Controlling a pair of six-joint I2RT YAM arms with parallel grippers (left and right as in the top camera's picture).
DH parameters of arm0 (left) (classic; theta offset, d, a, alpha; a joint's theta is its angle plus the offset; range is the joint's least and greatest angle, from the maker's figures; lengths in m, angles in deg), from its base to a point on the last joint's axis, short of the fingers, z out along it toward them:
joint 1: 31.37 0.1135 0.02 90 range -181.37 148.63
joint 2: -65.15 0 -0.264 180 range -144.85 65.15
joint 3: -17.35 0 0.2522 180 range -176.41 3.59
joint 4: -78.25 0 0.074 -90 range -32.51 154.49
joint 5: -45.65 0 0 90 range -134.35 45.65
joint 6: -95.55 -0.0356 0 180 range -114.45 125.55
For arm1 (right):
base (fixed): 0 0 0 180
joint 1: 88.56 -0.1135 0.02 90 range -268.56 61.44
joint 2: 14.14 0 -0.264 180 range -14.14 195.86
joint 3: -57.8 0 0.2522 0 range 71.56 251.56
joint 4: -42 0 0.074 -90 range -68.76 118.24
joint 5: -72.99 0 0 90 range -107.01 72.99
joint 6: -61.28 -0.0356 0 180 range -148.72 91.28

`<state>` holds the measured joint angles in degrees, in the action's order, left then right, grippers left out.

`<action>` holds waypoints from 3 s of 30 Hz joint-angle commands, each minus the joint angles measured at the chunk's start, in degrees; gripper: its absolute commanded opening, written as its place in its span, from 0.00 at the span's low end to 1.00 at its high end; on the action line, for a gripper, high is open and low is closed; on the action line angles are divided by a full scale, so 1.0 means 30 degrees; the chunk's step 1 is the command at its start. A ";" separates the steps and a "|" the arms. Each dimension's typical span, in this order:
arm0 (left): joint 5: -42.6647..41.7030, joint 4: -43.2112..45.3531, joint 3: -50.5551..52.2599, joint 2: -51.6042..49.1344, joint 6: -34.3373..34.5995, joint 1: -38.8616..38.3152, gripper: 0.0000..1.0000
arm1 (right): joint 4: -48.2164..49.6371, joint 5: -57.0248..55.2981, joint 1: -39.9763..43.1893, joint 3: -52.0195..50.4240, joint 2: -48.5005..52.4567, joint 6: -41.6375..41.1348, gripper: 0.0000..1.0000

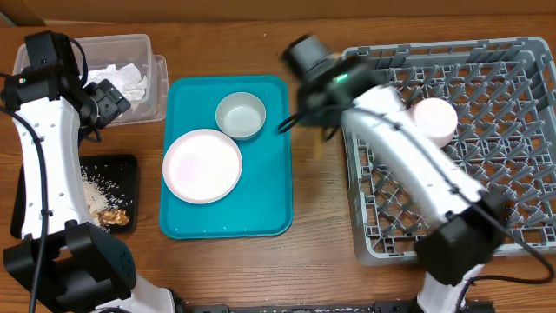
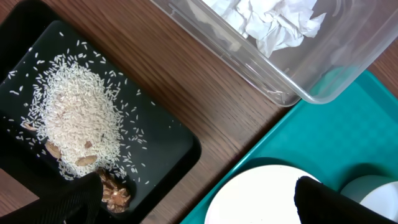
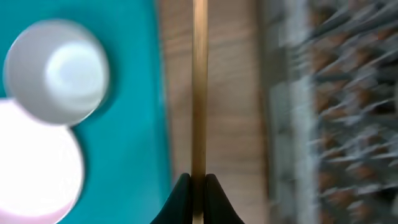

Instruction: Sort waste into correct bins and load items into the dishwasher

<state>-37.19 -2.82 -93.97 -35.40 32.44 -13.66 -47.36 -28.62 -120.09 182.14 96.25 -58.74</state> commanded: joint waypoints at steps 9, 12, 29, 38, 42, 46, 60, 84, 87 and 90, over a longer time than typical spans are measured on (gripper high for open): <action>0.0248 0.0022 -0.0284 0.0197 0.0189 -0.0036 1.00 | 0.0350 0.4728 0.6368 0.0262 -0.0087 0.9996 0.04; 0.0248 0.0022 -0.0284 0.0197 0.0189 -0.0036 1.00 | 0.0597 0.5683 0.7271 0.0233 0.0379 1.0032 0.04; 0.0248 0.0022 -0.0284 0.0197 0.0189 -0.0036 1.00 | 0.0481 0.6266 0.7563 0.0022 0.3257 0.8932 0.33; 0.0248 0.0022 -0.0284 0.0197 0.0189 -0.0036 1.00 | -0.0845 0.6375 0.7461 0.0044 0.2477 0.7220 0.41; 0.0248 0.0022 -0.0284 0.0197 0.0189 -0.0036 1.00 | -0.0758 0.6863 0.6768 0.0044 0.0780 0.6900 0.41; 0.0248 0.0022 -0.0284 0.0197 0.0189 -0.0036 1.00 | 0.0488 0.8306 0.5166 0.0044 -0.0627 0.6834 0.43; 0.0248 0.0022 -0.0284 0.0197 0.0189 -0.0036 1.00 | 0.4670 0.3716 -0.3854 0.0029 0.2397 -0.2222 0.39; 0.0248 0.0022 -0.0284 0.0197 0.0189 -0.0036 1.00 | 0.4634 0.4342 -0.6258 0.0015 0.7788 -0.6025 0.04; 0.0248 0.0022 -0.0284 0.0197 0.0189 -0.0036 1.00 | 0.4044 0.4357 -0.6258 0.0015 0.7788 -0.6018 0.04; 0.0248 0.0022 -0.0284 0.0197 0.0189 -0.0036 1.00 | 0.2798 0.4393 -0.6258 0.0036 0.7694 -0.6011 0.04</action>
<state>-37.19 -2.82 -93.97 -35.40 32.44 -13.66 -36.62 -15.29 -138.84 181.95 119.53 -76.51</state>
